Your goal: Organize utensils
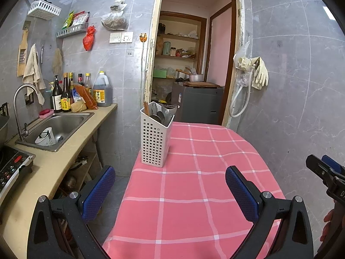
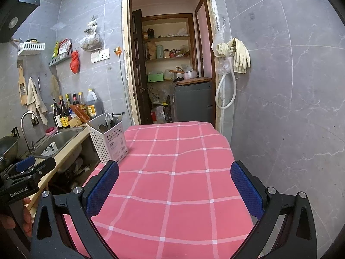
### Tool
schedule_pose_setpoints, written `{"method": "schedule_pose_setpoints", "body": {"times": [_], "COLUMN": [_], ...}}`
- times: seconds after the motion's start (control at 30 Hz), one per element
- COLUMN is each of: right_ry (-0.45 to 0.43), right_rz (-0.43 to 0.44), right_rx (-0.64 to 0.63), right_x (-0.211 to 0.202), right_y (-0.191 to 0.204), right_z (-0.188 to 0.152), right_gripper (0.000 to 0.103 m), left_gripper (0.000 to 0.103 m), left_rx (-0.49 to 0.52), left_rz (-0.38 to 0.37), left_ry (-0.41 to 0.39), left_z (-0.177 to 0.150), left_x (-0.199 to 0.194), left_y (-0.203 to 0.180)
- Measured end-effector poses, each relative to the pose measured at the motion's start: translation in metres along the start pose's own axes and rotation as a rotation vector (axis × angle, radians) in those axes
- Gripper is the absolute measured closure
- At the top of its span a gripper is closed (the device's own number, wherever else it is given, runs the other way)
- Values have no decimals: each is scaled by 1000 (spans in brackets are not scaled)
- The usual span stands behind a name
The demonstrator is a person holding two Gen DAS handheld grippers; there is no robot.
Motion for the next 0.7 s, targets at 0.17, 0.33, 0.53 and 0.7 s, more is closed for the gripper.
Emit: {"method": "schedule_pose_setpoints", "body": {"times": [0.17, 0.33, 0.53, 0.7], "right_ry": [4, 3, 4, 5], "right_rz": [2, 3, 3, 3], "right_rx": [-1, -2, -2, -2], "right_x": [2, 2, 2, 2], "right_y": [0, 0, 0, 0], "right_z": [0, -1, 0, -1], "right_gripper": [1, 1, 1, 1], "left_gripper": [0, 0, 0, 0], "left_rx": [-1, -1, -2, 1], "left_rz": [0, 1, 0, 1], "left_ry": [0, -1, 0, 0], "left_z": [0, 0, 0, 0], "left_x": [0, 0, 0, 0], "left_y": [1, 1, 2, 1]}}
Point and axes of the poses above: each gripper's, at about its wrist camera, not at the fingertips, and x roughly the way its jaws point, y to its left, z to its top, the point moved 3 cm from there along x, roughly the way its jaws point, and after that the axes turned 6 degrees about y, right-handed, at the moved point
